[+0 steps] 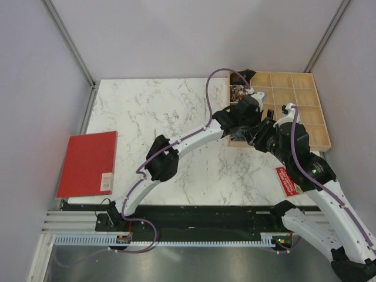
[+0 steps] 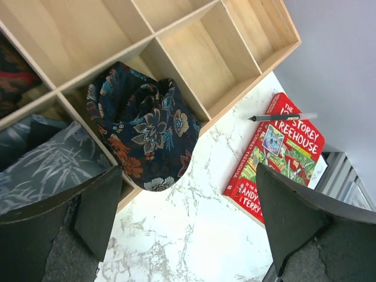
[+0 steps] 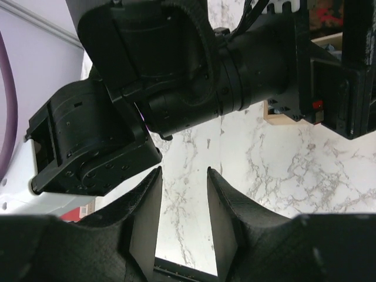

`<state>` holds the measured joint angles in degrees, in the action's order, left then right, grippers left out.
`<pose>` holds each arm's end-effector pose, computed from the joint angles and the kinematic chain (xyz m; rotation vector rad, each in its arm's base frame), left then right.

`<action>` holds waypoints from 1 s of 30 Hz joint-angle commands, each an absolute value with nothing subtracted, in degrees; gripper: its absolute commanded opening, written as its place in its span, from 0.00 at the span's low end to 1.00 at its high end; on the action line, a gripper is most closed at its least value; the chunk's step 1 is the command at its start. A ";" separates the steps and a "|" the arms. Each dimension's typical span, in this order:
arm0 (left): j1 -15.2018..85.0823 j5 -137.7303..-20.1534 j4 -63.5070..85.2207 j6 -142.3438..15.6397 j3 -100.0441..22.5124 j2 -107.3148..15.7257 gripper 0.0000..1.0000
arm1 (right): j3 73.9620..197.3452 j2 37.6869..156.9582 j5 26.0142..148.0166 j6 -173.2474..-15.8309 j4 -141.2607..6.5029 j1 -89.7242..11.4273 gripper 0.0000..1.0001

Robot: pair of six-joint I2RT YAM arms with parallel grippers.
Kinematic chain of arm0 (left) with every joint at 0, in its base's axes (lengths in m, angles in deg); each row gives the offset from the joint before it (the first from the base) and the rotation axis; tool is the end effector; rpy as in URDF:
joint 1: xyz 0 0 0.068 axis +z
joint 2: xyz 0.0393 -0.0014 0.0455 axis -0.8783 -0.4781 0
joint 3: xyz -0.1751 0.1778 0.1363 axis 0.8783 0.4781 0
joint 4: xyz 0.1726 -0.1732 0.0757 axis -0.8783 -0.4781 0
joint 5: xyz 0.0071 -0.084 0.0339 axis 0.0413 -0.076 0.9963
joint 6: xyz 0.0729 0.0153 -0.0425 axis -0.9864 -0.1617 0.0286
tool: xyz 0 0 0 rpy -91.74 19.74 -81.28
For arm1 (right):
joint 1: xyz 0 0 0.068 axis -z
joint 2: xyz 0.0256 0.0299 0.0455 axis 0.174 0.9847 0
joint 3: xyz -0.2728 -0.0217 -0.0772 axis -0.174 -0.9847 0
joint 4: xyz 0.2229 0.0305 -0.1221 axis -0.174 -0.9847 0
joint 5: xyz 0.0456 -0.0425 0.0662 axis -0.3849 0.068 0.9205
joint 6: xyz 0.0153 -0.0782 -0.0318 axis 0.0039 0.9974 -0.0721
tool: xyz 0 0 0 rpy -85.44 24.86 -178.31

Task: Roll the ties
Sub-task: Place the tie in the storage box, then reset both arms

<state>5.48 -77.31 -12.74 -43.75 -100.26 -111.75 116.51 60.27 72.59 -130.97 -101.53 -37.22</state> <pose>0.3345 -0.5109 0.2405 0.5575 2.1814 -1.0045 0.1643 0.0744 0.3589 0.3615 1.9891 0.6838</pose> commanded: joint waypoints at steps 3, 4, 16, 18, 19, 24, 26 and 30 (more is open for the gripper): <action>6.42 -72.62 -15.59 -48.92 -98.27 -102.85 1.00 | 121.98 60.98 71.38 -129.30 -100.89 -37.27 0.45; 6.77 -72.27 -15.59 -48.92 -96.95 -101.80 1.00 | 122.24 61.07 71.46 -129.21 -100.89 -37.18 0.45; 11.69 -65.41 -9.09 -47.95 -58.65 -71.05 0.96 | 121.28 61.86 73.22 -129.12 -97.20 -37.27 0.50; 12.22 -62.44 -8.39 -47.42 -50.67 -66.39 0.95 | 120.14 61.86 73.57 -129.21 -95.62 -37.27 0.51; 12.22 -61.29 -8.21 -47.42 -48.18 -61.49 0.95 | 119.70 61.86 73.92 -129.21 -95.18 -37.27 0.51; 14.67 -58.90 -9.69 -46.90 -34.57 -48.45 0.95 | 116.45 62.74 74.63 -130.00 -92.19 -37.18 0.53; 15.64 -58.29 -11.02 -46.89 -32.00 -42.83 0.95 | 114.35 62.82 75.41 -130.96 -90.00 -37.27 0.54; 18.37 -55.65 -14.88 -47.51 -25.67 -34.13 0.96 | 112.23 63.44 76.65 -131.67 -87.97 -37.27 0.55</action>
